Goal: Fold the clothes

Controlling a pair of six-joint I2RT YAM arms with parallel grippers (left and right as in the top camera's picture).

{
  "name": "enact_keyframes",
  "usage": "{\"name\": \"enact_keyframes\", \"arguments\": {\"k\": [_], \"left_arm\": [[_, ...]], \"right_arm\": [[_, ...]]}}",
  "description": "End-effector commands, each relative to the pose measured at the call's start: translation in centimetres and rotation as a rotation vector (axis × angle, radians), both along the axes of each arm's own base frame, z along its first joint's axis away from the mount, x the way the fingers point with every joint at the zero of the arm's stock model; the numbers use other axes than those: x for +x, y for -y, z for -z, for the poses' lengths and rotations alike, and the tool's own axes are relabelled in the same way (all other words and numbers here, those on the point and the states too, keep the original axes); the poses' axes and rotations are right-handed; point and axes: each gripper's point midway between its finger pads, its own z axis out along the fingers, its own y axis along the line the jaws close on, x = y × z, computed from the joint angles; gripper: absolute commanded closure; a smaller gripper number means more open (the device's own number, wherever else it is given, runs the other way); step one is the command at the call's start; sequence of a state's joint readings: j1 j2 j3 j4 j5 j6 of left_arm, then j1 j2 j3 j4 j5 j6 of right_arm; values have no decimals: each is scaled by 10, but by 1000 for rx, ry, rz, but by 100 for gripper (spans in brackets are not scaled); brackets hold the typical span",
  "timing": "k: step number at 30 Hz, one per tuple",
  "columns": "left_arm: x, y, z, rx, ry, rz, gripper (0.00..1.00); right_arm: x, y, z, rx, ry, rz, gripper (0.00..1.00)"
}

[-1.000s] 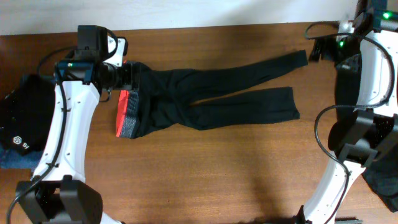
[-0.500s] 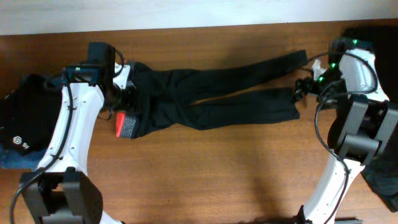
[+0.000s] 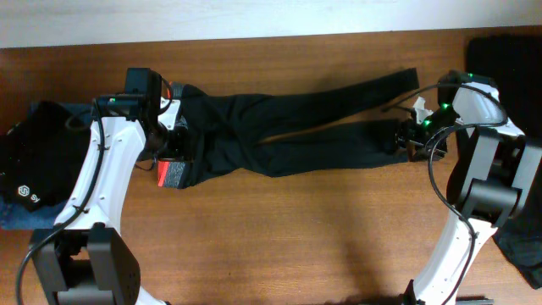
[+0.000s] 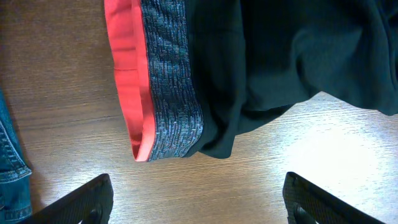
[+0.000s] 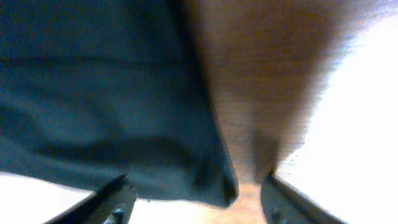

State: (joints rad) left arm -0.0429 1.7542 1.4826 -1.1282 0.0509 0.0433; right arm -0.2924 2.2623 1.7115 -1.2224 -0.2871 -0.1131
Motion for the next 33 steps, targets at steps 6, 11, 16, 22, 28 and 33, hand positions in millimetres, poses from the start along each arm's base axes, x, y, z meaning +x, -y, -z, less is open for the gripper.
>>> {"name": "enact_keyframes", "arguments": {"k": [6,11,16,22,28,33], "left_arm": [[-2,-1,8,7,-23,-7,13],[-3,-1,8,7,-27,-7,13],[-3,-1,8,8,-26,-7,13],[-6,-1,8,7,-37,-7,13],[-14,-2,9,9,-71,-7,13],[-18,-2,10,10,-87,-7,13]], "right_arm": [[-9,-20,15,40,-38,-36,96],[-14,3,-21,-10,-64,-9,96],[-1,64,-89,-219,48,140,96],[-10,103,-125,-338,84,265,96],[-32,94,-123,-309,-12,253,96],[-37,92,-123,-303,-30,250,96]]}}
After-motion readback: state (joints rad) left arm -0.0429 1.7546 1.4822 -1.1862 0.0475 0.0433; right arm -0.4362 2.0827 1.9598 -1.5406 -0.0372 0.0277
